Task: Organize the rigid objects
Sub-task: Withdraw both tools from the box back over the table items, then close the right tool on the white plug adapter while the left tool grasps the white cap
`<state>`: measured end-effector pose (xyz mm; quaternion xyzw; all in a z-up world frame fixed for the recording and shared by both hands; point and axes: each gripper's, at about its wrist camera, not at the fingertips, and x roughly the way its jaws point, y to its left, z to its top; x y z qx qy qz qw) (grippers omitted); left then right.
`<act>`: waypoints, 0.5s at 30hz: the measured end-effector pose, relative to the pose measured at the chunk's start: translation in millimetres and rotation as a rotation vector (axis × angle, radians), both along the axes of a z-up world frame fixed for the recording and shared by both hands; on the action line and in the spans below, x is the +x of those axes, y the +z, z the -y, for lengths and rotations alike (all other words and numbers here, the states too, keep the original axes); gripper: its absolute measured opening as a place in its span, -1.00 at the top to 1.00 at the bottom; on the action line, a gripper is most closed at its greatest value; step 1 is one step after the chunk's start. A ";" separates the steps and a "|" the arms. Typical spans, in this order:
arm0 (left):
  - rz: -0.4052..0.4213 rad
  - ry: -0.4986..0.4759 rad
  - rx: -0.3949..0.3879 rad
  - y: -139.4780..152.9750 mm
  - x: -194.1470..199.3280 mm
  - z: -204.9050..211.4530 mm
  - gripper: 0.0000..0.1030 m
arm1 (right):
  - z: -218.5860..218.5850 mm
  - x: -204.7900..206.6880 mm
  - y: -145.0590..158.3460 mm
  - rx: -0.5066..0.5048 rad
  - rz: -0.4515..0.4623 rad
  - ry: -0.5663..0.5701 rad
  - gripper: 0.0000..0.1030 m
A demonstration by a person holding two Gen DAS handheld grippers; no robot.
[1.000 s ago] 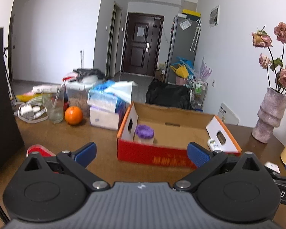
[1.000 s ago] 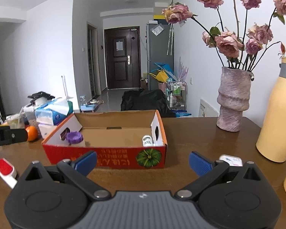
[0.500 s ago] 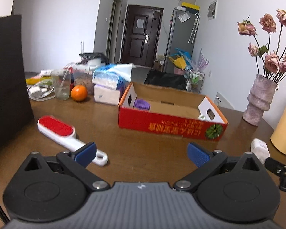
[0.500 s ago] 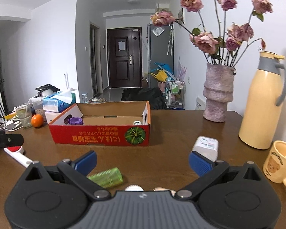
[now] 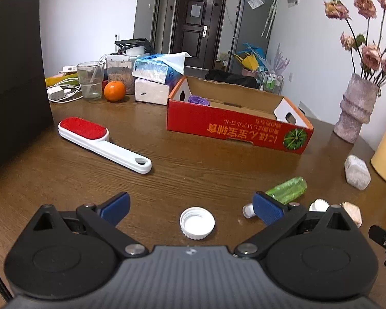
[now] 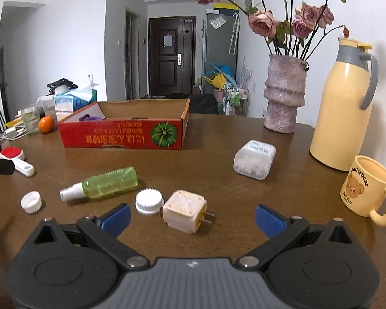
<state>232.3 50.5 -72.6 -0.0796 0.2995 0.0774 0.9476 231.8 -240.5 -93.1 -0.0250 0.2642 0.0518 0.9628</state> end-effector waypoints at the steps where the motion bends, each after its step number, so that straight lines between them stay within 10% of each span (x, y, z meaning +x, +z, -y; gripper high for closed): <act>1: 0.000 0.001 0.006 -0.7 -0.3 1.2 -1.00 | 1.7 0.2 -2.3 0.001 -0.001 -0.001 -1.00; 15: -0.060 0.005 0.035 -20.9 6.6 12.2 -1.00 | -3.8 65.2 -37.3 -0.026 -0.105 0.000 -0.97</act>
